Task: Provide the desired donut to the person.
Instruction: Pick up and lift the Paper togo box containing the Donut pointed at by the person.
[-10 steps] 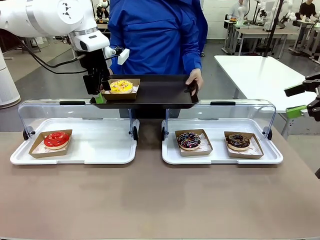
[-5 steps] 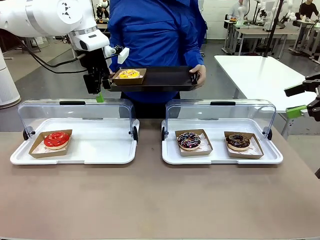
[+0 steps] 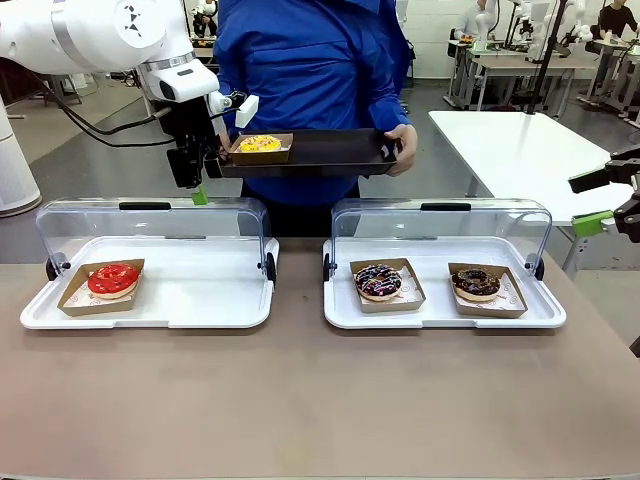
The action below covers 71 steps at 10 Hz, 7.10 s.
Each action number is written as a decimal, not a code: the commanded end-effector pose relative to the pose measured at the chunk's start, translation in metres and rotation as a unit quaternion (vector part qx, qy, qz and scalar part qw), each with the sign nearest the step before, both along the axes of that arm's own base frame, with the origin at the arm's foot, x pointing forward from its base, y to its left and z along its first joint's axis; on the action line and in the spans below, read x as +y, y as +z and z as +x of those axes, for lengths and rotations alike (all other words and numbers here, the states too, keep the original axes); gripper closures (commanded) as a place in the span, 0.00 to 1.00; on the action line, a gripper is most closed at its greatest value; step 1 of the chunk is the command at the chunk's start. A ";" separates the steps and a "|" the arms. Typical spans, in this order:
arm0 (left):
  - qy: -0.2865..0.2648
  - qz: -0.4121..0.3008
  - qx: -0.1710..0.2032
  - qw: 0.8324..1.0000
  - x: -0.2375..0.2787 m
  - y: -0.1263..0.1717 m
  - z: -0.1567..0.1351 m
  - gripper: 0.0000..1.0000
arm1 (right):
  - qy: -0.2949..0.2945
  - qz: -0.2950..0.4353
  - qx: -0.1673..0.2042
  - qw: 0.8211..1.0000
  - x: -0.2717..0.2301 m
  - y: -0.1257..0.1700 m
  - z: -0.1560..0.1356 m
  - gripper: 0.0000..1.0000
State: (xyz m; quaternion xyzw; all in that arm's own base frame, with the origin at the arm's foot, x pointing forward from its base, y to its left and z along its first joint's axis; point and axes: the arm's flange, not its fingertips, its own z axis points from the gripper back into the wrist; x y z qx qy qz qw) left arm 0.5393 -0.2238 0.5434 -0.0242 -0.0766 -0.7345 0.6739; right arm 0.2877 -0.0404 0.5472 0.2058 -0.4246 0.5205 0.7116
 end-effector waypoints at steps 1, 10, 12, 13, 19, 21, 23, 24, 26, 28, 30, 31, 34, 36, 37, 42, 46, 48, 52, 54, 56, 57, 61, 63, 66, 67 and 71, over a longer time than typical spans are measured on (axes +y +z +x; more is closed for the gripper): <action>0.014 -0.034 0.004 0.999 0.028 0.016 -0.036 0.00 | 0.009 0.011 -0.005 1.000 0.001 -0.001 0.003 0.00; 0.177 -0.282 -0.081 0.940 0.276 -0.024 -0.199 0.00 | 0.009 0.011 -0.005 1.000 0.001 -0.001 0.003 0.00; 0.191 -0.312 -0.080 0.927 0.294 -0.031 -0.200 0.00 | 0.009 0.011 -0.005 1.000 0.001 -0.001 0.003 0.00; 0.202 -0.329 -0.085 0.919 0.301 -0.035 -0.201 0.00 | 0.009 0.011 -0.005 1.000 0.001 -0.001 0.003 0.00; 0.247 -0.374 -0.151 0.881 0.321 -0.035 -0.205 0.00 | 0.009 0.011 -0.005 1.000 0.001 -0.001 0.003 0.00; 0.252 -0.380 -0.164 0.875 0.324 -0.034 -0.205 0.00 | 0.009 0.011 -0.005 1.000 0.001 -0.001 0.003 0.00; 0.250 -0.393 -0.192 0.864 0.325 -0.031 -0.204 0.00 | 0.009 0.011 -0.005 1.000 0.001 -0.001 0.003 0.00; 0.247 -0.395 -0.192 0.864 0.325 -0.031 -0.203 0.00 | 0.009 0.011 -0.005 1.000 0.001 -0.001 0.003 0.00; 0.247 -0.396 -0.195 0.862 0.325 -0.030 -0.202 0.00 | 0.009 0.011 -0.005 1.000 0.001 -0.001 0.003 0.00; 0.237 -0.404 -0.209 0.859 0.327 -0.029 -0.199 0.00 | 0.009 0.011 -0.005 1.000 0.001 -0.001 0.003 0.00; 0.249 -0.392 -0.188 0.865 0.330 -0.018 -0.200 0.00 | 0.009 0.011 -0.005 1.000 0.001 -0.001 0.003 0.00; 0.249 -0.392 -0.188 0.865 0.330 -0.018 -0.200 0.00 | 0.009 0.011 -0.005 1.000 0.001 -0.001 0.003 0.00; 0.249 -0.392 -0.188 0.865 0.330 -0.018 -0.200 0.00 | 0.009 0.011 -0.005 1.000 0.001 -0.001 0.003 0.00; 0.249 -0.392 -0.188 0.865 0.330 -0.018 -0.200 0.00 | 0.009 0.011 -0.005 1.000 0.001 -0.001 0.003 0.00; 0.249 -0.392 -0.188 0.865 0.330 -0.018 -0.200 0.00 | 0.009 0.011 -0.005 1.000 0.001 -0.001 0.003 0.00; 0.249 -0.392 -0.188 0.865 0.330 -0.018 -0.200 0.00 | 0.009 0.011 -0.005 1.000 0.001 -0.001 0.003 0.00; 0.249 -0.392 -0.188 0.865 0.330 -0.018 -0.200 0.00 | 0.009 0.011 -0.005 1.000 0.001 -0.001 0.003 0.00; 0.249 -0.392 -0.188 0.865 0.330 -0.018 -0.200 0.00 | 0.009 0.011 -0.005 1.000 0.001 -0.001 0.003 0.00; 0.216 -0.191 -0.093 0.953 0.294 -0.006 -0.178 0.00 | 0.009 0.011 -0.005 1.000 0.001 -0.001 0.003 0.00; 0.161 -0.051 -0.026 0.985 0.272 -0.032 -0.152 0.00 | 0.009 0.011 -0.005 1.000 0.001 -0.001 0.003 0.00; 0.120 0.004 0.022 0.993 0.258 -0.068 -0.129 0.00 | 0.009 0.011 -0.005 1.000 0.001 -0.001 0.003 0.00; 0.106 -0.005 0.023 0.994 0.253 -0.087 -0.118 0.00 | 0.009 0.011 -0.005 1.000 0.001 -0.001 0.003 0.00; 0.108 -0.014 0.027 0.994 0.256 -0.145 -0.084 0.00 | 0.009 0.011 -0.005 1.000 0.001 -0.001 0.003 0.00; 0.108 -0.022 0.045 0.993 0.261 -0.152 -0.083 0.00 | 0.009 0.011 -0.005 1.000 0.001 -0.001 0.003 0.00; 0.109 -0.036 0.024 0.993 0.268 -0.179 -0.063 0.00 | 0.009 0.011 -0.005 1.000 0.001 -0.001 0.003 0.00; 0.112 -0.036 0.022 0.993 0.272 -0.186 -0.060 0.00 | 0.009 0.011 -0.005 1.000 0.001 -0.001 0.003 0.00; 0.128 -0.022 0.001 0.992 0.283 -0.203 -0.050 0.00 | 0.009 0.011 -0.005 1.000 0.001 -0.001 0.003 0.00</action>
